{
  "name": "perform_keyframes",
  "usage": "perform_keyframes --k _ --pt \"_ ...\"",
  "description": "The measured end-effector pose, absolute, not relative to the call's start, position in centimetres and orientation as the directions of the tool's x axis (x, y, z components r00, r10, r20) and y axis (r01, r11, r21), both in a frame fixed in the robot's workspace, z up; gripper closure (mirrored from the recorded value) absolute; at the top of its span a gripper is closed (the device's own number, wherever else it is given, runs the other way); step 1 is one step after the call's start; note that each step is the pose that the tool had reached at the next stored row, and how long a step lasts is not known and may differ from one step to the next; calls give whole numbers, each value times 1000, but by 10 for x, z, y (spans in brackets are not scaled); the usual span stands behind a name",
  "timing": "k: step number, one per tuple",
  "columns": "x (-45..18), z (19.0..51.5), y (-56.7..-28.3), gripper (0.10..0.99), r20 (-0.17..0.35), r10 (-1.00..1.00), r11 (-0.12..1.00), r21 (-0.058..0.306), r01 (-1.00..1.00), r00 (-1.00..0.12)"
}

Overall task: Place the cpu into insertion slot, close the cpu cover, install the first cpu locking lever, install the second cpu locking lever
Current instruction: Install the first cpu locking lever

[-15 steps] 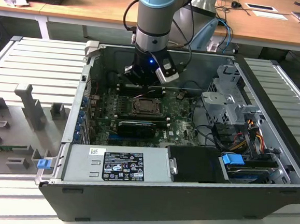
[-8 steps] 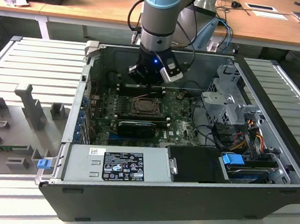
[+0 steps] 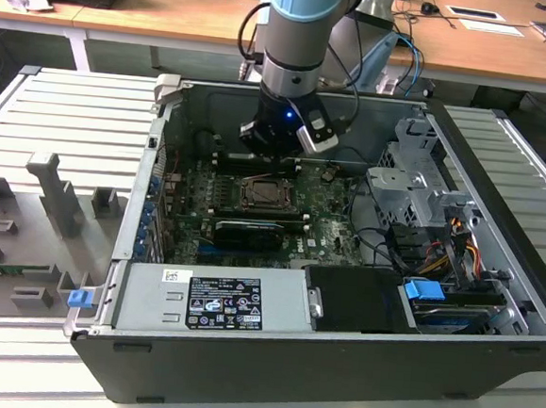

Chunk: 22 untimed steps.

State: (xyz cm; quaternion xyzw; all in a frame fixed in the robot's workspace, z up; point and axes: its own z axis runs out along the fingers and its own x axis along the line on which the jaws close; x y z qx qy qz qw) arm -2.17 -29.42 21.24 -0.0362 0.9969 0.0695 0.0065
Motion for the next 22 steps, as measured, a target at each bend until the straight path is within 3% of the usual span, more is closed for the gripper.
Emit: perform_keyframes --k 22 --pt "-18 203 -294 980 -17 -72 990 123 -73 -997"
